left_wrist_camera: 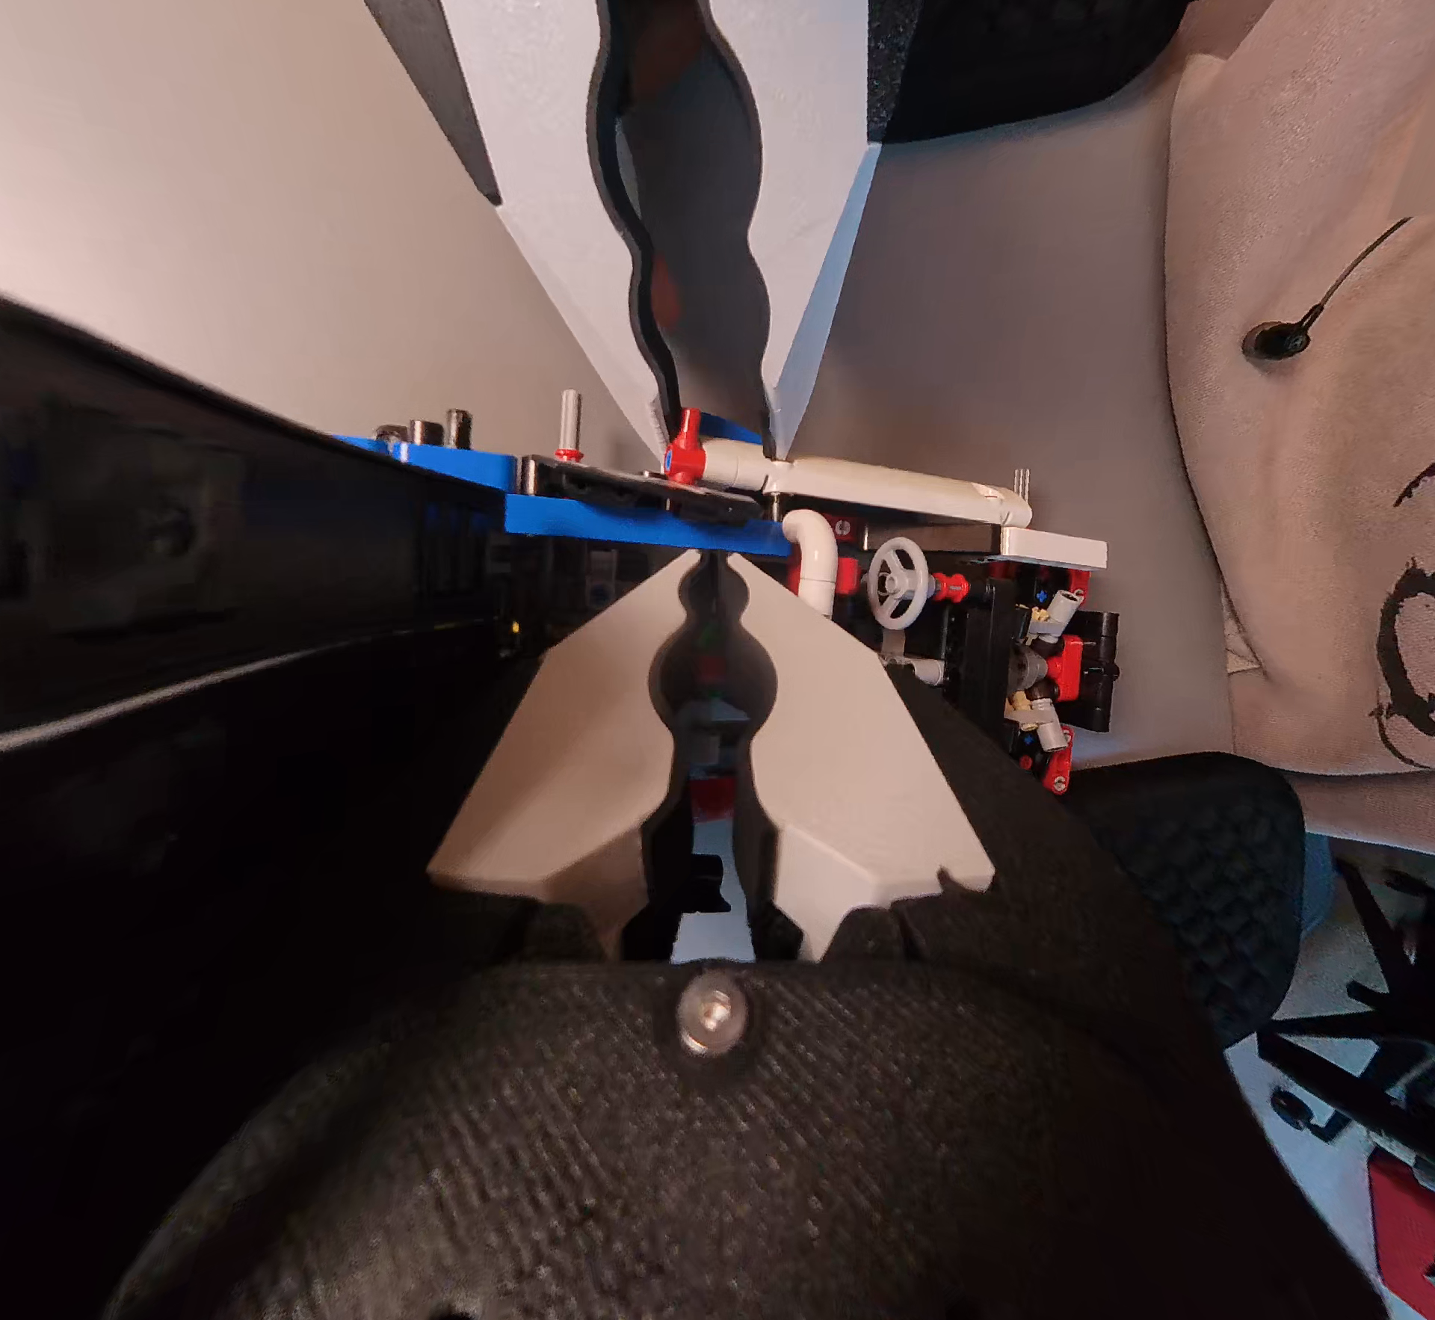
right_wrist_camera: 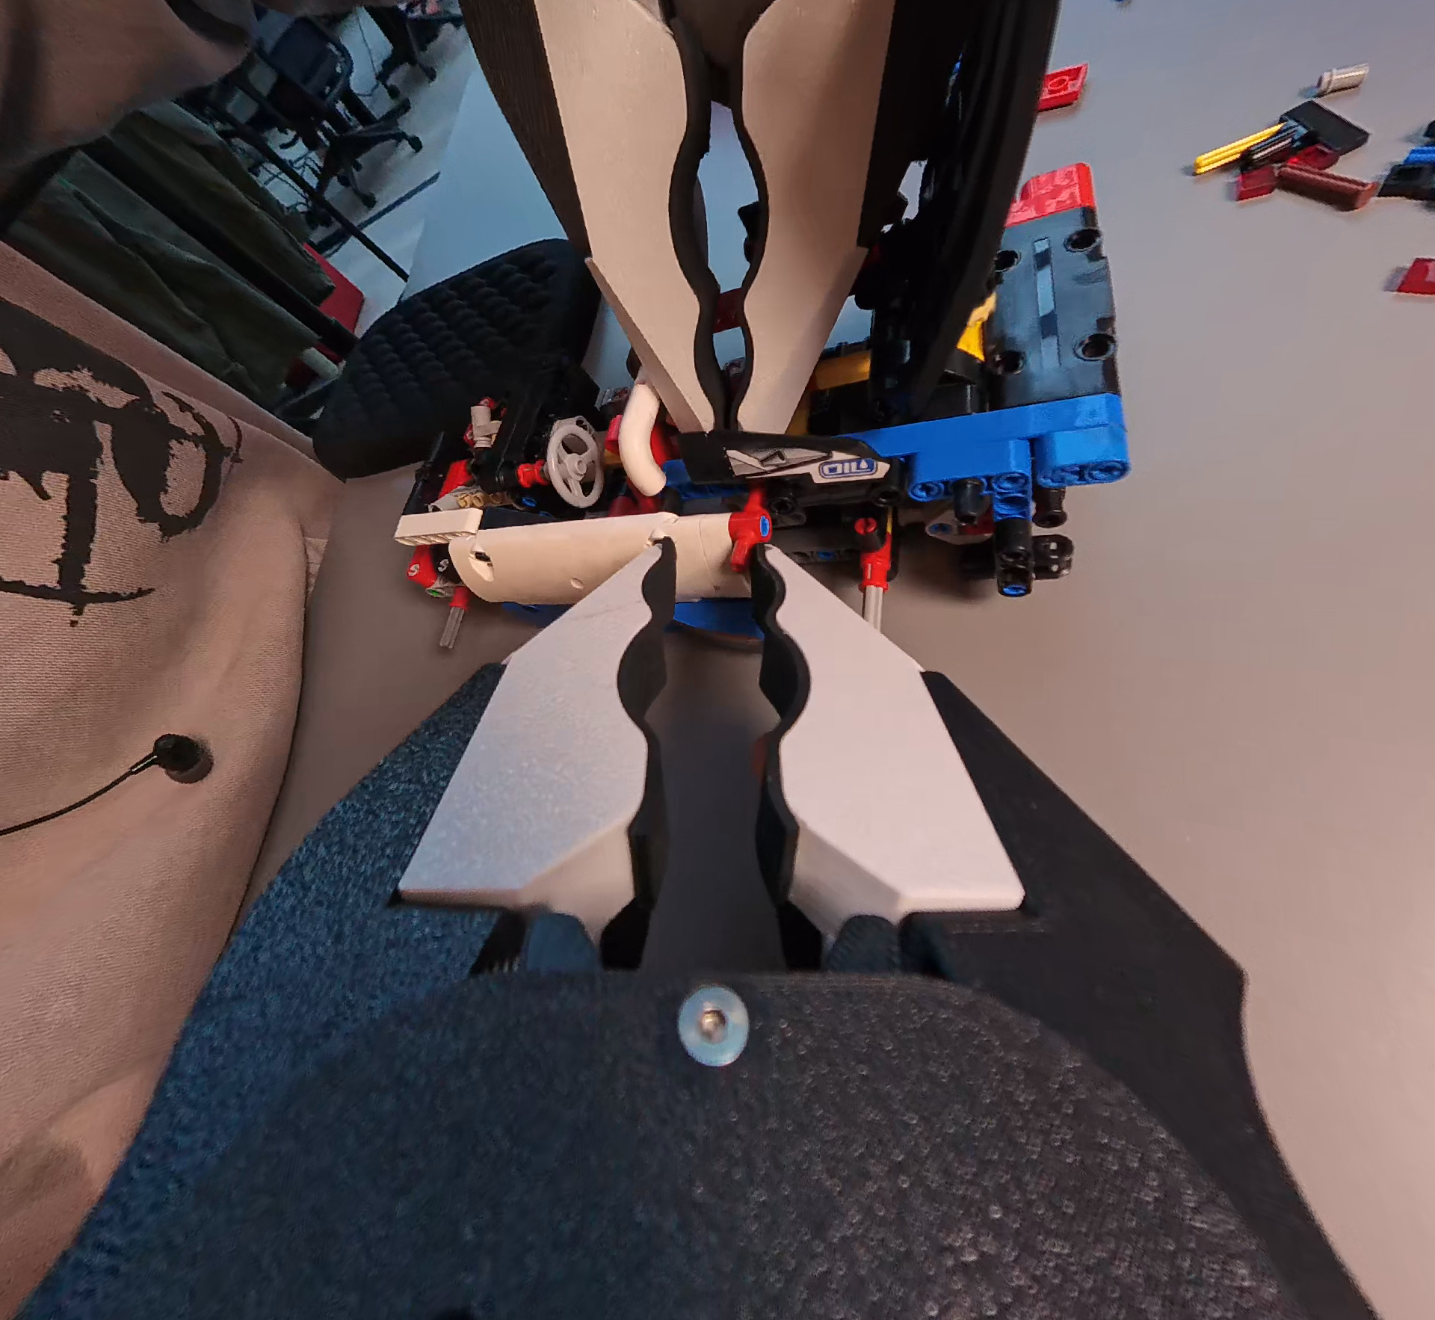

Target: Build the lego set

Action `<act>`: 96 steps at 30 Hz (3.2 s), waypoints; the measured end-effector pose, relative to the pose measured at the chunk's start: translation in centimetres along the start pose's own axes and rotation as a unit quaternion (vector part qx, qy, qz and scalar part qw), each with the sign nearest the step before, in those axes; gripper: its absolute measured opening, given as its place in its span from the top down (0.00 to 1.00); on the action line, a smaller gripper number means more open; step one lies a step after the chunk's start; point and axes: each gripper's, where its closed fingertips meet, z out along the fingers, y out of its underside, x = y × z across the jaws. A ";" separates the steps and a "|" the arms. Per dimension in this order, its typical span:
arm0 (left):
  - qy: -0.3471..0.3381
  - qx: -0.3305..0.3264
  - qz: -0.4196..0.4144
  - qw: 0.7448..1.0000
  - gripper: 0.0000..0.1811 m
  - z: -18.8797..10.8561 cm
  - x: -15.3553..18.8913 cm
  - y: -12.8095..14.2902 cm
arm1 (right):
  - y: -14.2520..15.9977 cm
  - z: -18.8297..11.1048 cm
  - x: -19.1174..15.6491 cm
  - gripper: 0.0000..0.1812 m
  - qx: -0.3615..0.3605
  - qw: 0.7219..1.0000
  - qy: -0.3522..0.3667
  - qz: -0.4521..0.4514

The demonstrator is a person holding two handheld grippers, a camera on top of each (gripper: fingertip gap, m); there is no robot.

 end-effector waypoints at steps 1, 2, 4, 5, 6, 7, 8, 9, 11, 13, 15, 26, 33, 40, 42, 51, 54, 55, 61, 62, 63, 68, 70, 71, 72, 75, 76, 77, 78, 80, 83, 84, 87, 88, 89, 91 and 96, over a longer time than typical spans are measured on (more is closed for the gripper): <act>-0.001 -0.005 -0.002 1.000 1.00 0.0 0.0 0.0 | 0.0 0.0 0.0 0.91 -0.004 1.000 0.001 0.001; -0.003 -0.010 -0.004 1.000 1.00 0.0 0.0 0.0 | 0.0 0.0 0.0 0.91 -0.007 1.000 0.004 0.002; -0.006 -0.021 -0.010 1.000 1.00 0.0 -0.1 0.0 | 0.0 0.0 0.0 0.91 -0.008 1.000 0.012 0.004; -0.007 -0.025 -0.015 1.000 1.00 0.0 -0.1 0.1 | 0.0 0.0 0.0 0.91 -0.007 1.000 0.015 0.008; -0.008 -0.028 -0.020 0.999 1.00 0.0 -0.1 0.1 | 0.0 0.0 0.0 0.91 -0.006 1.000 0.018 0.011; -0.009 -0.030 -0.026 0.999 1.00 0.0 -0.1 0.1 | 0.0 0.0 0.0 0.91 -0.006 1.000 0.020 0.015; -0.010 -0.032 -0.031 0.999 1.00 0.0 0.0 0.1 | 0.0 0.0 0.0 0.91 -0.006 1.000 0.022 0.018; -0.011 -0.033 -0.035 0.999 1.00 0.1 0.0 0.0 | 0.0 0.0 -0.1 0.91 -0.005 1.000 0.023 0.020; -0.012 -0.032 -0.045 0.998 1.00 0.1 0.0 0.0 | 0.0 0.0 -0.1 0.92 0.004 0.999 0.021 0.025; -0.013 -0.029 -0.053 0.998 1.00 0.1 0.1 0.0 | -0.1 0.0 -0.1 0.92 0.011 0.999 0.018 0.027; -0.016 -0.028 -0.061 0.998 1.00 0.1 0.1 0.1 | -0.1 0.0 -0.1 0.92 0.015 0.999 0.017 0.024; -0.026 -0.019 -0.146 0.989 1.00 -0.2 -0.4 0.2 | -0.6 0.0 0.1 0.92 0.024 0.999 0.036 0.032; -0.056 -0.017 -0.151 0.987 1.00 -0.5 -1.0 0.2 | -0.4 0.3 0.4 0.91 0.027 0.998 0.035 0.043; -0.057 -0.009 -0.146 0.988 1.00 -0.7 -1.0 0.3 | -0.6 0.1 0.6 0.92 0.039 0.997 0.042 0.058; -0.068 -0.012 -0.113 0.991 1.00 -0.9 -1.2 0.4 | -0.5 0.1 0.9 0.91 0.037 0.996 0.044 0.061; -0.036 -0.091 0.047 0.994 1.00 -1.0 -1.1 1.1 | -0.6 0.3 1.0 0.91 0.038 0.996 0.047 0.066; -0.012 -0.079 0.013 0.997 1.00 -0.8 -1.0 1.0 | -0.6 0.3 1.0 0.91 0.041 0.996 0.046 0.067; -0.009 -0.069 0.002 0.998 1.00 -0.7 -1.0 1.0 | -0.6 0.3 1.0 0.91 0.042 0.996 0.047 0.065; -0.022 -0.027 -0.044 0.998 1.00 -0.7 -1.1 0.9 | -0.6 0.5 0.8 0.91 0.039 0.997 0.047 0.057; -0.027 -0.025 -0.052 0.998 1.00 -0.6 -1.2 1.0 | -0.6 0.6 0.8 0.91 0.037 0.997 0.046 0.054; -0.027 -0.022 -0.055 0.998 1.00 -0.6 -1.2 1.0 | -0.5 0.6 0.6 0.91 0.032 0.997 0.042 0.050; -0.027 -0.022 -0.046 0.998 1.00 -0.6 -1.2 1.0 | -0.5 0.6 0.6 0.91 0.020 0.998 0.037 0.047; -0.033 -0.021 -0.056 0.998 1.00 -0.6 -1.3 1.0 | -0.6 0.7 0.6 0.91 0.022 0.998 0.040 0.045; -0.037 -0.020 -0.060 0.997 1.00 -0.6 -1.3 1.1 | -0.6 0.7 0.6 0.91 0.027 0.998 0.041 0.043; -0.043 -0.019 -0.064 0.997 1.00 -0.6 -1.3 1.1 | -0.7 0.8 0.6 0.91 0.036 0.998 0.040 0.044; -0.060 -0.006 -0.076 0.995 1.00 -0.6 -1.4 1.1 | -0.9 0.7 0.7 0.91 0.048 0.997 0.035 0.042; -0.063 -0.003 -0.075 0.995 1.00 -0.6 -1.4 1.0 | -0.9 0.7 0.7 0.91 0.051 0.997 0.032 0.038; -0.064 -0.003 -0.072 0.995 1.00 -0.5 -1.3 1.0 | -0.9 0.7 0.5 0.91 0.054 0.998 0.024 0.037; -0.064 -0.002 -0.067 0.996 1.00 -0.4 -1.2 1.0 | -1.0 0.8 0.3 0.91 0.056 0.998 0.012 0.038; -0.061 0.001 -0.061 0.996 1.00 -0.3 -0.9 0.9 | -1.0 0.7 0.1 0.91 0.053 0.998 -0.009 0.034; -0.059 0.008 -0.057 0.997 1.00 -0.2 -1.0 0.8 | -0.9 0.6 0.1 0.91 0.046 0.997 -0.038 0.053; -0.060 0.010 -0.054 0.997 1.00 -0.2 -1.0 0.8 | -0.7 0.5 0.1 0.91 0.039 0.997 -0.044 0.052; -0.066 0.011 -0.047 0.997 1.00 -0.3 -1.0 0.8 | -0.5 0.5 0.2 0.91 0.032 0.998 -0.040 0.046; -0.067 0.014 -0.046 0.997 1.00 -0.3 -1.0 0.8 | -0.5 0.5 0.2 0.91 0.032 0.997 -0.041 0.049; -0.067 0.015 -0.046 0.997 1.00 -0.3 -1.0 0.8 | -0.5 0.5 0.2 0.91 0.031 0.997 -0.045 0.054; -0.069 0.018 -0.042 0.997 1.00 -0.3 -1.0 0.7 | -0.4 0.4 0.2 0.91 0.028 0.996 -0.055 0.065; -0.073 0.033 -0.036 0.996 1.00 -0.3 -1.0 0.4 | -0.4 0.2 0.2 0.91 0.021 0.992 -0.084 0.087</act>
